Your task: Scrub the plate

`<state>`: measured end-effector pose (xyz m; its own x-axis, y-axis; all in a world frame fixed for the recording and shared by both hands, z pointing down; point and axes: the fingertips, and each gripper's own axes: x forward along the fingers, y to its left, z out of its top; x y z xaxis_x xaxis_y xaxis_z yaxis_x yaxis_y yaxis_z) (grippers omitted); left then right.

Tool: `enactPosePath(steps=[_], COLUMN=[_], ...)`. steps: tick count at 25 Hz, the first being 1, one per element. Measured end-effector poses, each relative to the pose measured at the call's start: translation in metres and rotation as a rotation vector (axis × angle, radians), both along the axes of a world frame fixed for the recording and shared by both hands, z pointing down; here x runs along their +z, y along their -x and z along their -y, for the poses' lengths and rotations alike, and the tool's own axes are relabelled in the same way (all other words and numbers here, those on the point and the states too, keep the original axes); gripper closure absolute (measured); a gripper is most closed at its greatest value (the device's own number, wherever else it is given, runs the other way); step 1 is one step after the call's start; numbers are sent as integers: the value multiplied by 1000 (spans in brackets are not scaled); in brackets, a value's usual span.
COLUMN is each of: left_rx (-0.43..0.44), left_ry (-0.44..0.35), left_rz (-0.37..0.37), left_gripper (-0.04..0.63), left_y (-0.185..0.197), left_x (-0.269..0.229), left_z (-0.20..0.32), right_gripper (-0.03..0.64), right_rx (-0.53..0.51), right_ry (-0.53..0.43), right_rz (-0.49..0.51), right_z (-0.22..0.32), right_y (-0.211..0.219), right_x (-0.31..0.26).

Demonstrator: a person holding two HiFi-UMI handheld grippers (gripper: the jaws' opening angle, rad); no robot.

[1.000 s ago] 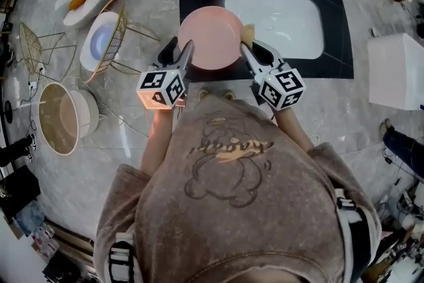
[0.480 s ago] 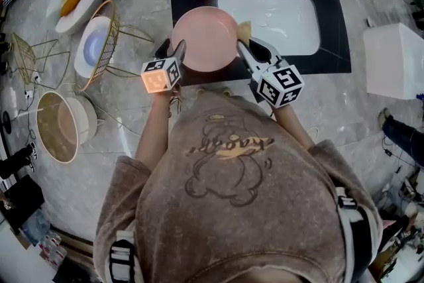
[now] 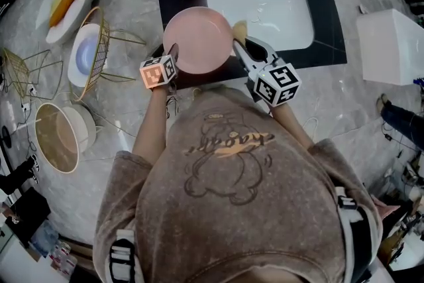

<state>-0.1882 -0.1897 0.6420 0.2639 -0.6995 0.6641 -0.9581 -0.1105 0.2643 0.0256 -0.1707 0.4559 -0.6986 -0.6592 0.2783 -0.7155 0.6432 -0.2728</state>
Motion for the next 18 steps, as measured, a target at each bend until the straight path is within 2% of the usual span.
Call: enactPosePath(steps=[4,10,18], left_rx=[5,-10,-51], left_ry=[27,27,12], left_rz=[10,-7,-5], left_gripper=[407,425,497], left_y=[0,0,3], left_x=[10,10,-3], left_z=[2,2,7], right_gripper=[557,557,557], right_rx=[14,32,37], right_ry=[6,10,8], right_rz=[-4,-11,-16], right_z=[0,-2,-7], right_y=[-3,-6,-9], right_x=[2,3,5])
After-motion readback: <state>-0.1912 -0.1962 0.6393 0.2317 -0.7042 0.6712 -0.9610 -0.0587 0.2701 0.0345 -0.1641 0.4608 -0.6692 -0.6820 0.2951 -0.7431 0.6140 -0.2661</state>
